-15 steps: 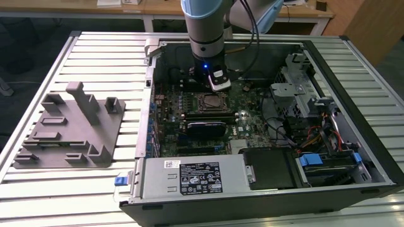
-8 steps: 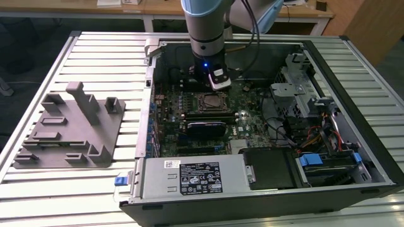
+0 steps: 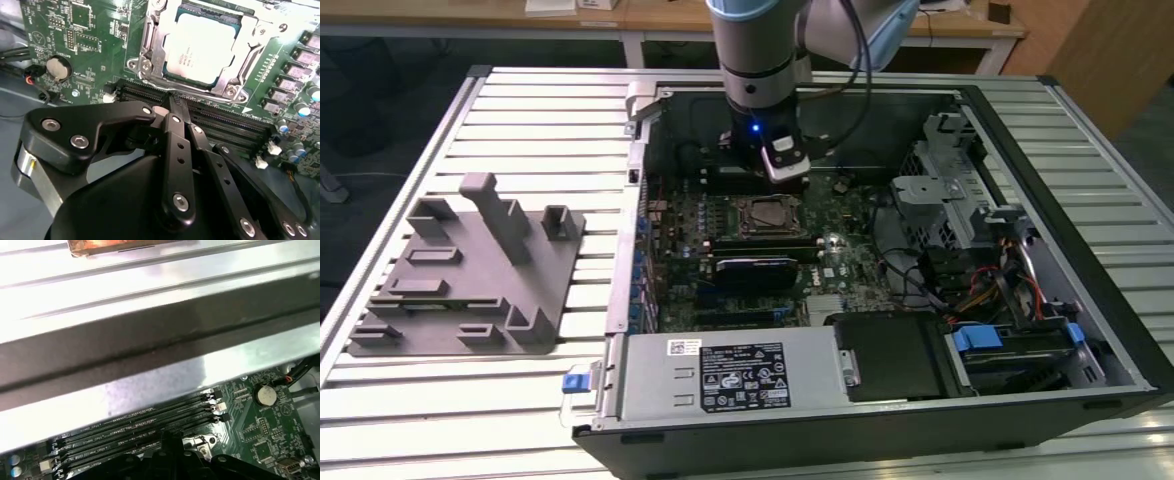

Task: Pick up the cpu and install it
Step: 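Install the first cpu locking lever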

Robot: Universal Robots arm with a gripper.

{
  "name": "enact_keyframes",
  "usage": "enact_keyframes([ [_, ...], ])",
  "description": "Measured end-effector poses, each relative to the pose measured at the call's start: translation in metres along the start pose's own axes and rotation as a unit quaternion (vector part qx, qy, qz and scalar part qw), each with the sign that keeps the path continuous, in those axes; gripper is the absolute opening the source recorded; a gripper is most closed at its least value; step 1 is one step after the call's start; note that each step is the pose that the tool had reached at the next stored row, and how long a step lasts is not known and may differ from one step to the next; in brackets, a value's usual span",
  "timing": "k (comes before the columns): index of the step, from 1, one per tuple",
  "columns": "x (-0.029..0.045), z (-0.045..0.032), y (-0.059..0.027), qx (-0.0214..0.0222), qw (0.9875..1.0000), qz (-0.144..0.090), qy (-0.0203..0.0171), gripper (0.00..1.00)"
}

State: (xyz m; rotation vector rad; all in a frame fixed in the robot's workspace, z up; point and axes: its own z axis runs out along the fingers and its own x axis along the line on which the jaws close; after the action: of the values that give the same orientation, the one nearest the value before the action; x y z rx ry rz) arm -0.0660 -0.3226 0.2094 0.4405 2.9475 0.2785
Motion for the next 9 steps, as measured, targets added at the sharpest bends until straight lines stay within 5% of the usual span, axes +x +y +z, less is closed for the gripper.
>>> enact_keyframes([
  [9, -0.0005, -0.0022, 0.0004, 0.0001, 1.0, 0.0, 0.0006, 0.11],
])
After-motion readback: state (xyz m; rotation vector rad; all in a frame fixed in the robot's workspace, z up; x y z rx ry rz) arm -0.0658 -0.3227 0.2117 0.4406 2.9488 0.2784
